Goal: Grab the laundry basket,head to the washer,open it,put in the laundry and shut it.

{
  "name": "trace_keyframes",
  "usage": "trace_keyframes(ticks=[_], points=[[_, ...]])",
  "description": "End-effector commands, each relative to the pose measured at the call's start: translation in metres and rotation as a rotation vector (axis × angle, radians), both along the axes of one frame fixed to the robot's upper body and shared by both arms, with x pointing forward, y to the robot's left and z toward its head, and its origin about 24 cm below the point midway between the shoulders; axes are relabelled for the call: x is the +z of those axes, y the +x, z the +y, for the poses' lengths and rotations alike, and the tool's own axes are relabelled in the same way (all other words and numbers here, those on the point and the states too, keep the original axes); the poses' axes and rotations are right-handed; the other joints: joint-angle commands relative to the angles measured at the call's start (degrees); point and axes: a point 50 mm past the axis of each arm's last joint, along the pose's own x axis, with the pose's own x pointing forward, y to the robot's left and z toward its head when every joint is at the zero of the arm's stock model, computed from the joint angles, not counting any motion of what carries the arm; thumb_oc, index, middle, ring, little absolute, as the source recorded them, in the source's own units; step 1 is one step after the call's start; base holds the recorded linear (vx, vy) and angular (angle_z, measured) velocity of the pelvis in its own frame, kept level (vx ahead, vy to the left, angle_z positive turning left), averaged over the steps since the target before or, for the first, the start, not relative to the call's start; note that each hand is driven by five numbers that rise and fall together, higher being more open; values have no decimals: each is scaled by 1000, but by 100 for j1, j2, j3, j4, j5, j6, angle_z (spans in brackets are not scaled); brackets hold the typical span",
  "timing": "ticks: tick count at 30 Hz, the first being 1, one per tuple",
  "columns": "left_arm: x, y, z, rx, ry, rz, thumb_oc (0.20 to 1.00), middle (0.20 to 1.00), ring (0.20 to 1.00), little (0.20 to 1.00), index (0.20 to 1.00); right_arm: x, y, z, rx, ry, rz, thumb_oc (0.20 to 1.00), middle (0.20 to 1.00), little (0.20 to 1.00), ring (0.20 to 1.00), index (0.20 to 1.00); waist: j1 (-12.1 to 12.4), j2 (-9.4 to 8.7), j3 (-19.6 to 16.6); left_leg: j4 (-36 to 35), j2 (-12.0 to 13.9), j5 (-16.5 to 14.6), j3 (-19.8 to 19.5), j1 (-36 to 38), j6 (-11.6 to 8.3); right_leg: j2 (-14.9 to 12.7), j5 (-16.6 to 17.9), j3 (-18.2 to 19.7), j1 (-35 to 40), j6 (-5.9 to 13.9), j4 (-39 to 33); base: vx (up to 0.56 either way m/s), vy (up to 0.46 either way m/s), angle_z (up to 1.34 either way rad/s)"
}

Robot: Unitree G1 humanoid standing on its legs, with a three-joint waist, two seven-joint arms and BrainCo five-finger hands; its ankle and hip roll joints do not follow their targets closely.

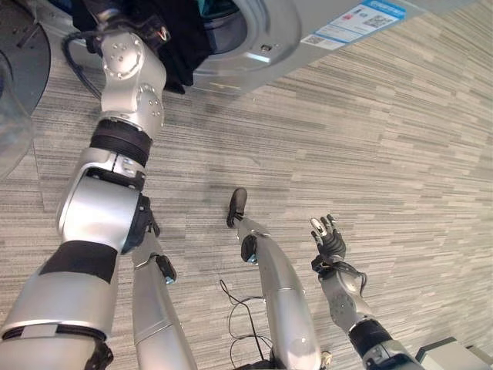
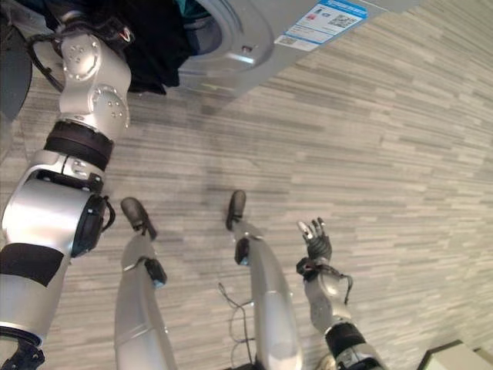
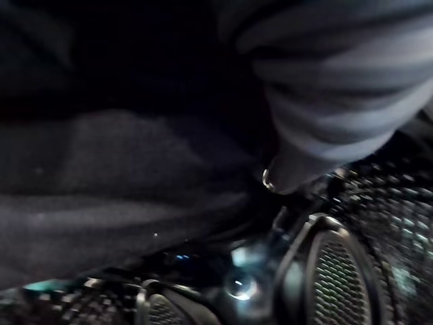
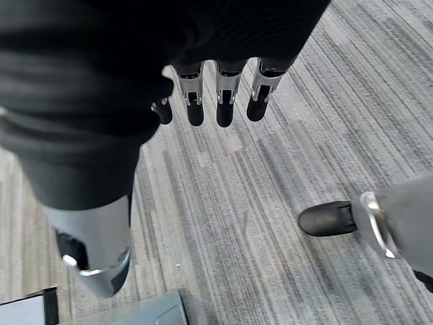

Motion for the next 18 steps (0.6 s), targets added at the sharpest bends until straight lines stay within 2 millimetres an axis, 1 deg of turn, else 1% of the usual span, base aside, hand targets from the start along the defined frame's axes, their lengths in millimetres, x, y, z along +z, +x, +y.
trace_keyframes(ticks=[1,3,4,5,6,7,8,9,10,11,12,13,14,15,16,17,18], points=[[52,-29,-3,-115,-223,-270,200,200,200,200,200,1,-10,-28,-79,-32,-8,1000,1000,1000,1000,1000,-244,261,-437,349,103,-853,250,-114,29,203,-796,268,-121,243,656,55,5,-5],[75,-45,-21,-263,-336,-400,200,200,200,200,200,6,-7,-32,-99,-42,-21,1000,1000,1000,1000,1000,-296,310,-474,294,66,-868,288,-122,33,234,-771,312,-148,267,583,60,22,-5],[85,-54,-32,-330,-361,-455,200,200,200,200,200,6,-8,-34,-99,-53,-15,1000,1000,1000,1000,1000,-326,323,-495,268,45,-871,298,-125,30,243,-760,325,-146,273,530,62,27,-7],[96,-69,-50,-415,-369,-534,200,200,200,200,200,8,-9,-38,-105,-73,-15,1000,1000,1000,1000,1000,-340,350,-526,209,24,-865,319,-117,26,250,-737,334,-137,285,433,55,12,-4],[104,-82,-63,-485,-374,-605,200,200,200,200,200,9,-11,-41,-105,-82,-16,1000,1000,1000,1000,1000,-362,349,-549,149,5,-859,325,-100,13,264,-722,334,-121,294,327,66,-6,-3],[114,-106,-84,-618,-400,-724,200,200,200,200,200,13,-15,-50,-102,-110,-32,1000,1000,1000,1000,1000,-415,314,-568,90,-47,-858,323,-109,2,304,-691,355,-111,322,223,42,-11,1],[112,-106,-85,-621,-403,-724,200,200,200,200,200,13,-16,-51,-105,-111,-29,1000,1000,1000,1000,1000,-399,326,-580,81,-49,-853,325,-107,3,305,-684,355,-110,324,213,37,-18,1],[111,-113,-90,-670,-433,-757,200,200,200,200,200,15,-19,-56,-106,-127,-35,1000,1000,1000,1000,1000,-400,317,-604,62,-61,-856,331,-130,1,319,-674,368,-119,322,164,22,-9,3],[109,-114,-93,-693,-450,-765,200,200,200,200,200,18,-21,-59,-102,-135,-44,1000,1000,1000,1000,1000,-409,309,-598,51,-74,-864,330,-149,5,335,-666,384,-143,325,141,35,-14,3],[102,-109,-95,-709,-481,-737,200,200,200,200,200,18,-25,-62,-99,-151,-35,1000,1000,1000,1000,1000,-383,332,-653,58,-84,-870,334,-193,14,345,-664,393,-190,318,131,0,0,0],[95,-101,-97,-714,-493,-696,200,200,200,200,200,19,-25,-62,-94,-149,-41,1000,1000,1000,1000,1000,-368,336,-640,57,-100,-868,314,-208,24,352,-665,404,-210,311,139,0,0,0],[76,-78,-99,-687,-474,-559,401,401,401,401,401,21,-25,-63,-92,-147,-45,1000,1000,1000,1000,1000,-314,371,-642,62,-124,-853,284,-247,51,355,-680,419,-246,289,157,0,0,0],[71,-68,-98,-659,-409,-501,1000,1000,1000,1000,1000,21,-25,-65,-95,-145,-44,1000,1000,1000,1000,1000,-287,413,-649,72,-131,-842,280,-266,63,350,-685,420,-266,276,182,0,0,0],[72,-68,-98,-660,-405,-499,1000,1000,1000,1000,1000,21,-25,-64,-93,-143,-44,1000,1000,1000,1000,1000,-292,405,-650,75,-131,-842,277,-273,64,350,-686,417,-272,275,186,0,0,0],[47,-23,-84,-467,-24,-194,1000,1000,1000,1000,1000,22,-25,-71,-91,-155,-40,1000,1000,1000,1000,1000,-229,509,-635,72,-141,-825,275,-255,75,343,-724,407,-273,246,235,3,48,-1],[39,-5,-49,-258,246,-28,1000,1000,1000,1000,1000,22,-25,-80,-97,-178,-30,1000,1000,1000,1000,1000,-192,571,-642,32,-123,-779,296,-253,80,338,-710,418,-276,240,221,-2,48,-2],[42,-6,-48,-256,252,-31,1000,1000,1000,1000,1000,23,-24,-79,-94,-175,-35,1000,1000,1000,1000,1000,-202,554,-623,24,-125,-760,299,-260,83,337,-698,417,-283,235,214,-13,63,-1]])
